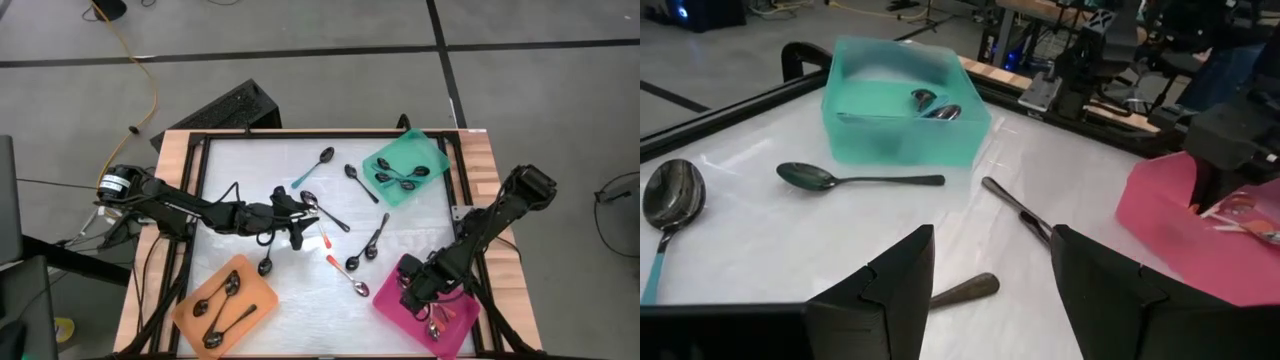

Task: Sort silverware by color (type)
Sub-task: Put the orange spoon into the red bin, then put the black spoon into the orange bin

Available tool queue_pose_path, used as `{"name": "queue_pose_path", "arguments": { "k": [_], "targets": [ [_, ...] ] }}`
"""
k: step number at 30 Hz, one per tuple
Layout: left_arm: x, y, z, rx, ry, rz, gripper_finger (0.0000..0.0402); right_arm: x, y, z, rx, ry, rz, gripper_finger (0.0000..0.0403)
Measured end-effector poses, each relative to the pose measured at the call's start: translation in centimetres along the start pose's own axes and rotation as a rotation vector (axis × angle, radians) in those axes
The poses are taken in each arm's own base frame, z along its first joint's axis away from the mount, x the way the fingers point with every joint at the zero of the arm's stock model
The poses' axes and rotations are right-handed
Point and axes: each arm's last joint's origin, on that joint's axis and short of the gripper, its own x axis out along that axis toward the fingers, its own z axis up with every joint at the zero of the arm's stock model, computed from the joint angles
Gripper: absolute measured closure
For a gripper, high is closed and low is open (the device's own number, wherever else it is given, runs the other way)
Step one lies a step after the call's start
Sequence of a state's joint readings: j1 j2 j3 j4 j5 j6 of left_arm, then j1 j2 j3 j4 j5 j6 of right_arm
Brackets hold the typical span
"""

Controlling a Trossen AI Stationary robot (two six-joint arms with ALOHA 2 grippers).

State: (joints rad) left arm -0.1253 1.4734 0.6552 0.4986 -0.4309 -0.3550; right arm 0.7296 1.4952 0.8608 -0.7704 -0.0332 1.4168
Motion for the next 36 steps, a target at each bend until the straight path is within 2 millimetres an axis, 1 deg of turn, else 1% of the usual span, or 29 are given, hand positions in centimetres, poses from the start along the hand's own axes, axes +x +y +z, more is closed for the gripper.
{"name": "queue_pose_path", "arguments": {
  "k": [18,22,27,32,36],
  "targets": [
    [0.0,0.1,-0.2,0.003,0.021,0.002,0.0217,-0.1,0.1,0.0,-0.015,-0.006,0.009,0.0289],
    [0.0,0.2,-0.5,0.023,0.053,0.013,0.0217,-0.1,0.1,0.0,-0.015,-0.006,0.01,0.0281],
    [-0.1,0.5,-1.3,0.048,0.132,0.043,0.0217,-0.1,0.1,0.0,-0.015,-0.006,0.01,0.028],
    [-0.3,1.0,-2.2,-0.023,0.215,0.097,0.0217,-0.1,0.1,0.0,-0.015,-0.007,0.012,0.028],
    [-0.5,1.4,-2.9,-0.116,0.27,0.156,0.0217,-0.1,0.2,0.0,-0.015,-0.012,0.023,0.028]
  ]
}}
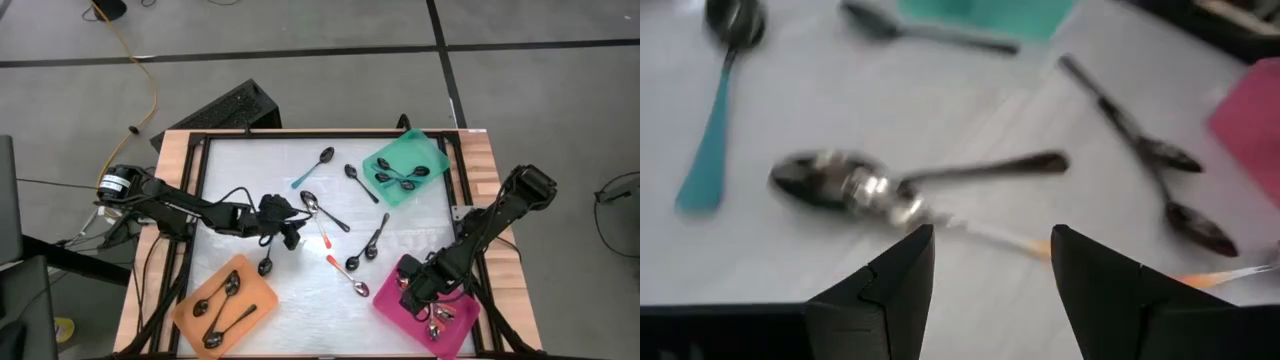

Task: Sort silverware by color (type)
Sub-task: Put the black spoon into the orange bin

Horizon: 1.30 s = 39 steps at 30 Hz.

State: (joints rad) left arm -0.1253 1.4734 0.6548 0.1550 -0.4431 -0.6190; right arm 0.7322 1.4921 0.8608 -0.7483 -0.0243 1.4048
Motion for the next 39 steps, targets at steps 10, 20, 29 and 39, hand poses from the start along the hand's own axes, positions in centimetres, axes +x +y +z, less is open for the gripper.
{"name": "queue_pose_path", "arguments": {
  "k": [10,20,29,39],
  "targets": [
    [-0.4,1.8,-2.3,-0.173,0.221,0.19,0.0217,0.0,0.0,0.1,0.002,-0.035,-0.001,0.028],
    [-0.6,2.1,-2.8,-0.278,0.286,0.209,0.0217,0.0,0.0,0.2,0.002,-0.057,-0.004,0.028],
    [-0.7,2.3,-2.9,-0.266,0.289,0.235,0.0217,0.0,0.3,0.3,0.003,-0.061,0.024,0.028],
    [-0.7,2.2,-2.9,-0.263,0.278,0.228,0.0217,0.0,0.3,0.3,0.004,-0.084,0.027,0.028]
  ]
}}
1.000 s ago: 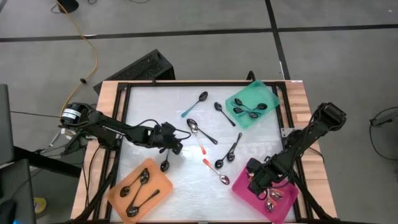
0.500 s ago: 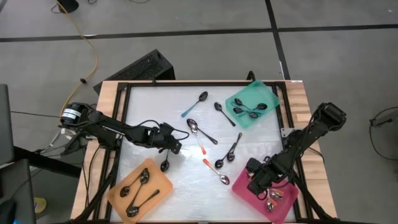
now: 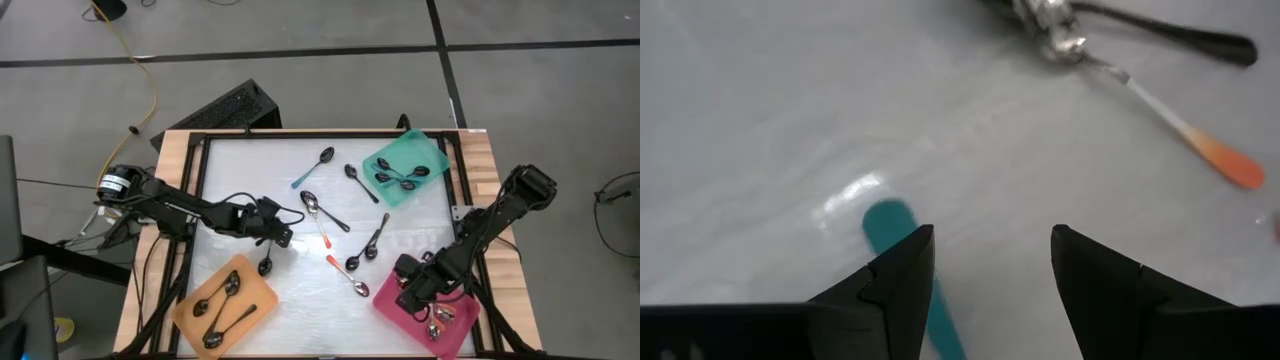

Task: Sort silverware by color (type)
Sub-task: Put the black spoon into the orange bin

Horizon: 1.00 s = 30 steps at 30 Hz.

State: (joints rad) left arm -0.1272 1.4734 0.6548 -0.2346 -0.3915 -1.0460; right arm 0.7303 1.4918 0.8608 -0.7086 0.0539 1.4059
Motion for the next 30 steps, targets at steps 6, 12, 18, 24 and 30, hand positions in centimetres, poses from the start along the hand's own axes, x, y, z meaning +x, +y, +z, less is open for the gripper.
{"name": "queue_pose_path", "arguments": {
  "k": [6,12,18,24,30],
  "targets": [
    [0.0,-0.7,0.5,0.006,-0.058,-0.057,0.0217,0.0,0.3,0.1,0.0,-0.019,0.03,0.028],
    [-0.1,-1.0,0.7,0.007,-0.095,-0.081,0.0217,-1.3,1.4,0.3,-0.113,0.111,0.121,0.028],
    [-0.1,-0.9,0.8,0.006,-0.122,-0.062,0.0217,-4.6,2.8,2.2,-0.289,0.089,0.246,0.028],
    [-0.1,-0.9,0.9,0.001,-0.146,-0.055,0.0217,-7.5,2.9,6.5,-0.46,-0.284,0.173,0.028],
    [-0.1,-0.9,0.9,0.015,-0.144,-0.056,0.0217,-8.3,1.7,11.7,-0.316,-0.674,-0.034,0.028]
  ]
}}
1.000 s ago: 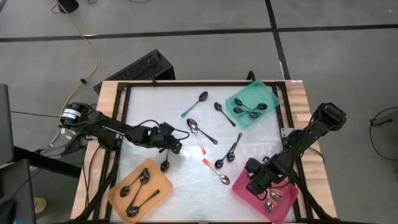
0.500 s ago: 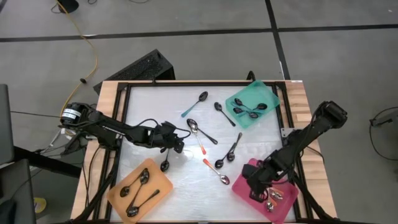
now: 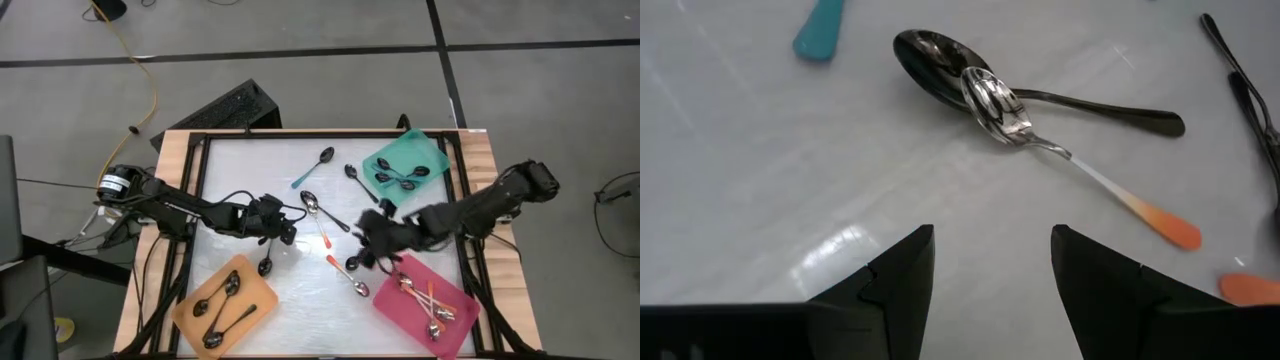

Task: Sort silverware by color (type)
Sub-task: Put the black spoon into the orange bin

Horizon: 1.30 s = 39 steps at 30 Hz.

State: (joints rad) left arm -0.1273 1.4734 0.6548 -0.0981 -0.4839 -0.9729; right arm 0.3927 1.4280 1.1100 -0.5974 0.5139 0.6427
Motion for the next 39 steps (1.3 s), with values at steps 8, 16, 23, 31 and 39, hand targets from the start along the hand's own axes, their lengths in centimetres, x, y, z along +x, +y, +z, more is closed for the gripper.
{"name": "queue_pose_path", "arguments": {
  "k": [8,16,23,31,39],
  "targets": [
    [0.0,0.0,0.0,0.01,-0.012,0.008,0.0217,7.3,-2.4,2.4,-0.015,-0.05,-0.112,0.028],
    [0.0,0.2,-0.1,0.025,0.006,0.026,0.0217,14.6,-4.0,1.3,-0.08,0.023,-0.147,0.028],
    [0.0,0.2,-0.1,0.024,-0.005,0.031,0.0217,17.5,-5.9,1.3,-0.042,0.061,-0.069,0.028],
    [0.0,0.2,-0.1,0.029,-0.01,0.035,0.0217,20.3,-7.3,0.4,-0.011,0.1,-0.045,0.028],
    [0.0,0.3,-0.1,0.036,-0.004,0.039,0.0217,21.1,-7.8,-0.2,0.019,0.14,-0.061,0.0307]
  ]
}}
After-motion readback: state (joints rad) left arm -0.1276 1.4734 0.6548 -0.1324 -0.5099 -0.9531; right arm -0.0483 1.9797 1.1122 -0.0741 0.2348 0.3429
